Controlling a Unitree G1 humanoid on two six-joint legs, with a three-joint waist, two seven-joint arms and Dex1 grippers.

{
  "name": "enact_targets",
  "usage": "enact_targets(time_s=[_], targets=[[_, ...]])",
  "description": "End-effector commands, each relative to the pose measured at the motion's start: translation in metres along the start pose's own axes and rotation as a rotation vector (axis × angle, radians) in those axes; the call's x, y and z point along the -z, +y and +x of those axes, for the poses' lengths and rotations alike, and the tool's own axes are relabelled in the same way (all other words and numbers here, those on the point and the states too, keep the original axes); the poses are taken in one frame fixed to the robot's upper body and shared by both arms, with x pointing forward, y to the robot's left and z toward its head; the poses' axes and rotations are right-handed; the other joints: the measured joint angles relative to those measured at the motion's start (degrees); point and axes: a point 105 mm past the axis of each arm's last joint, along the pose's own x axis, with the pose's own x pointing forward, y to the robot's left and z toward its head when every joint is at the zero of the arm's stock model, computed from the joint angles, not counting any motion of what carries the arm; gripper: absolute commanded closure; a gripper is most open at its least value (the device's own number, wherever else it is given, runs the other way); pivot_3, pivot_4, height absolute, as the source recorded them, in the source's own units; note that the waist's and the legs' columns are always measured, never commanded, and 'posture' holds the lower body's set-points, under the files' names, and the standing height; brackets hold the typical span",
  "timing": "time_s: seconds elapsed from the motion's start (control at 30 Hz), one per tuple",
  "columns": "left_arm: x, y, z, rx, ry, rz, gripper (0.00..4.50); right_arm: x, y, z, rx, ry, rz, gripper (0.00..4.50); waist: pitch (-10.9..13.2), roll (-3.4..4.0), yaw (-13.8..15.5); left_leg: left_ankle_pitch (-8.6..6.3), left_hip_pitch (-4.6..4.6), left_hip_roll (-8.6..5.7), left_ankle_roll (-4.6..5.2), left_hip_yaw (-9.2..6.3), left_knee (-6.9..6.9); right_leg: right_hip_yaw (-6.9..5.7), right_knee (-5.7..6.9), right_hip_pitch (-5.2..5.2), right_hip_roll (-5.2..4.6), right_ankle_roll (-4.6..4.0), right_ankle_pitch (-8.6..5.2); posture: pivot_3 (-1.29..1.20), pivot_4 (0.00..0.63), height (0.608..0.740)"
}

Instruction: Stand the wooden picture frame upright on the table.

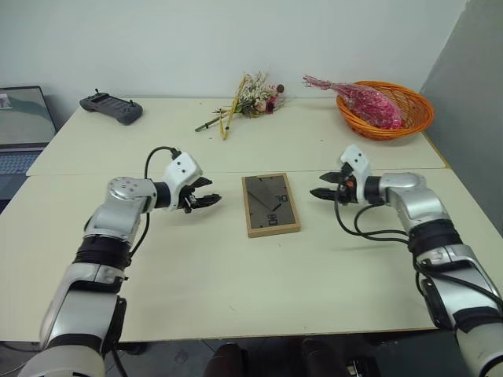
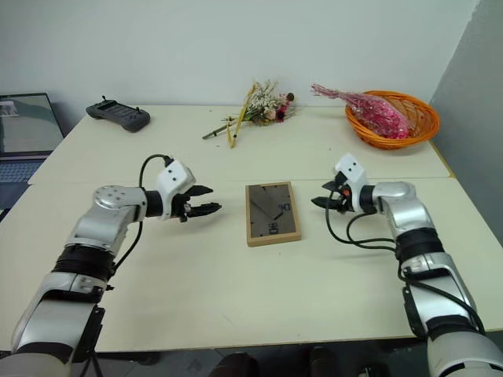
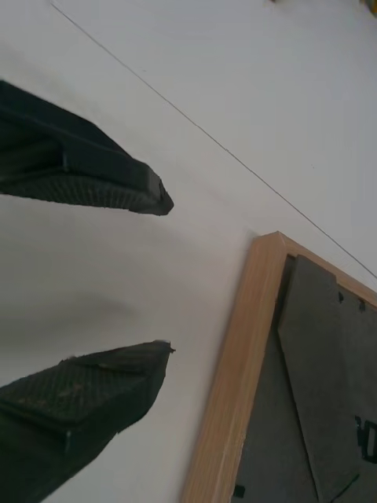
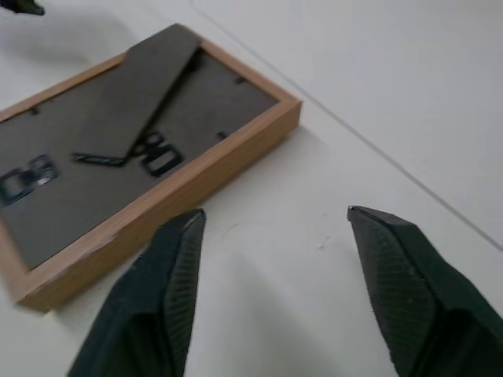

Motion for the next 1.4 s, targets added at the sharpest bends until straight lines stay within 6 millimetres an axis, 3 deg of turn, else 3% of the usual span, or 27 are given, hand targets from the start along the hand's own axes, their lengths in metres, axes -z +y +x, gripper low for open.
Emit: enact_targets(time_s=[0.03,0.27,0.33,0.53,0.67,0.8,0.97,1.03,1.17,1.27,1.4], targets=[[-0.004,0.002,0.014,-0.024,0.009,0.077,2.63,-0.002,-0.001,0.015,0.048,0.008,-0.065,2.48,0.00,0.00,-0.02,0.01,0.00,0.00,-0.01,0.00,0.00,0.01,0.00,0.00,0.00,0.00,0.00,0.00,0.150,0.740],[-0.002,-0.019,0.048,-0.012,0.022,0.095,4.20,0.008,0.016,0.042,0.070,0.037,-0.123,4.29,0.00,0.00,-0.05,0.02,-0.07,-0.02,-0.04,0.04,0.00,0.04,0.05,-0.09,-0.05,0.00,0.00,0.00,0.150,0.740],[-0.004,-0.026,0.051,0.012,0.010,0.090,4.48,0.006,0.025,0.047,0.031,0.022,-0.122,4.50,0.00,0.00,-0.17,0.02,-0.06,-0.02,-0.04,0.04,0.00,0.04,0.08,-0.10,-0.05,0.00,0.00,0.00,0.150,0.740],[0.004,-0.056,0.043,0.142,0.060,0.123,4.48,0.004,0.069,0.047,-0.149,-0.016,-0.108,4.50,-0.03,0.02,-0.83,0.02,-0.06,-0.01,-0.04,0.00,-0.01,0.07,0.05,-0.07,-0.04,0.01,0.00,0.00,0.150,0.740],[0.008,-0.070,0.022,0.213,0.098,0.120,4.48,0.001,0.089,0.037,-0.210,-0.019,-0.111,4.50,-0.03,0.03,-1.22,0.02,-0.02,-0.01,-0.03,-0.04,-0.02,0.09,0.05,-0.08,-0.03,0.01,0.00,0.00,0.150,0.740],[0.015,-0.091,-0.011,0.308,0.177,0.106,4.48,0.003,0.113,0.025,-0.312,0.011,-0.117,4.50,-0.04,0.05,-1.40,-0.10,0.01,-0.01,0.17,-0.10,-0.06,0.15,0.06,-0.09,0.03,0.00,0.00,0.00,0.150,0.740],[0.031,-0.109,-0.042,0.370,0.276,0.090,4.48,0.004,0.129,0.016,-0.385,0.053,-0.127,4.50,-0.05,0.08,-1.26,-0.12,0.04,-0.01,0.20,-0.15,-0.09,0.22,0.05,-0.12,0.09,0.00,-0.01,0.00,0.150,0.740],[0.035,-0.108,-0.048,0.351,0.292,0.065,4.48,0.008,0.132,0.013,-0.398,0.080,-0.132,4.50,-0.05,0.08,-1.12,-0.13,0.04,0.00,0.22,-0.17,-0.08,0.14,0.03,-0.08,0.08,0.00,-0.01,0.00,0.150,0.740],[0.052,-0.094,-0.066,0.289,0.353,0.083,4.48,0.026,0.119,-0.001,-0.363,0.158,-0.162,4.50,-0.06,0.07,-1.03,-0.14,0.11,-0.01,0.24,-0.21,-0.07,0.05,0.02,0.05,0.07,0.00,-0.01,0.00,0.150,0.740],[0.046,-0.090,-0.079,0.289,0.287,-0.041,4.48,0.028,0.111,-0.013,-0.361,0.163,-0.155,4.50,-0.06,0.07,-1.05,-0.14,0.14,-0.02,0.25,-0.21,-0.08,0.05,0.03,0.06,0.07,0.00,-0.01,0.00,0.150,0.740],[0.030,-0.095,-0.098,0.372,0.168,-0.357,3.62,0.028,0.104,-0.019,-0.348,0.143,-0.183,4.50,-0.03,0.06,-1.13,-0.15,0.09,0.05,0.26,-0.23,-0.09,-0.02,0.02,0.04,0.10,0.00,-0.02,0.00,0.150,0.740]])
